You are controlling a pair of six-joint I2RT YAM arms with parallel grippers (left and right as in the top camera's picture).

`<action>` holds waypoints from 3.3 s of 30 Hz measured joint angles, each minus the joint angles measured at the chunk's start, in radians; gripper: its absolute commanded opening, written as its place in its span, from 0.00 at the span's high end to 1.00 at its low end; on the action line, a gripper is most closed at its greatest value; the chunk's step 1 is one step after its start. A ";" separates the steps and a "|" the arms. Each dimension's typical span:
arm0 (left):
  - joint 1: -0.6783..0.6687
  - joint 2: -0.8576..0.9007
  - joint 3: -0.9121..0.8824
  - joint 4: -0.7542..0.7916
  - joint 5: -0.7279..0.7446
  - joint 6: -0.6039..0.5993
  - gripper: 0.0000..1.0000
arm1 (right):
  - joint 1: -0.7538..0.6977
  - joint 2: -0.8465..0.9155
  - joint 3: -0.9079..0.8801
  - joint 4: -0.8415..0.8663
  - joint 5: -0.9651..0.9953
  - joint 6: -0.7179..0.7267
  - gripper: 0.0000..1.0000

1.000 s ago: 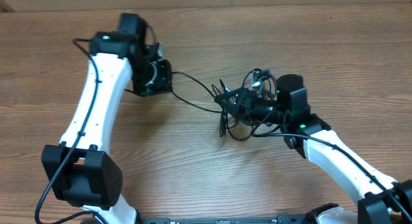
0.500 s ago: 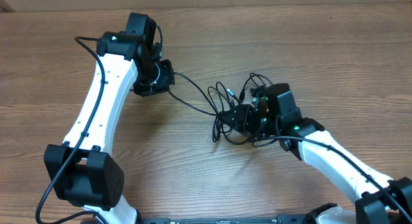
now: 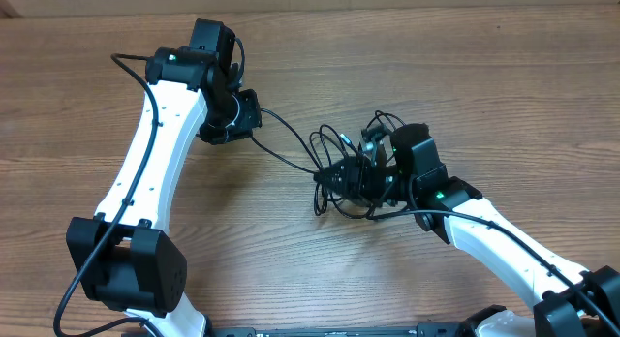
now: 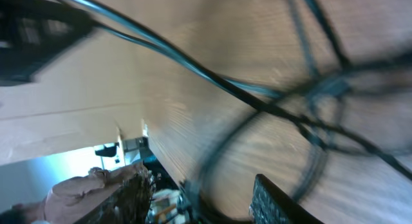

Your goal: Untangle cables

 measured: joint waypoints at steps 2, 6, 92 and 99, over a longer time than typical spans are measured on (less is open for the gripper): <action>0.000 0.000 0.000 0.000 0.000 0.000 0.96 | 0.020 0.008 0.000 -0.099 0.066 0.003 0.51; 0.000 0.000 0.000 0.004 0.000 0.000 0.96 | 0.076 0.052 0.000 -0.072 0.132 0.004 0.56; 0.000 0.000 -0.002 0.004 -0.069 -0.096 0.96 | 0.117 0.078 0.000 0.311 -0.116 0.163 0.36; -0.002 0.000 -0.023 0.006 -0.069 -0.109 0.96 | 0.217 0.079 0.000 0.209 0.141 0.164 0.40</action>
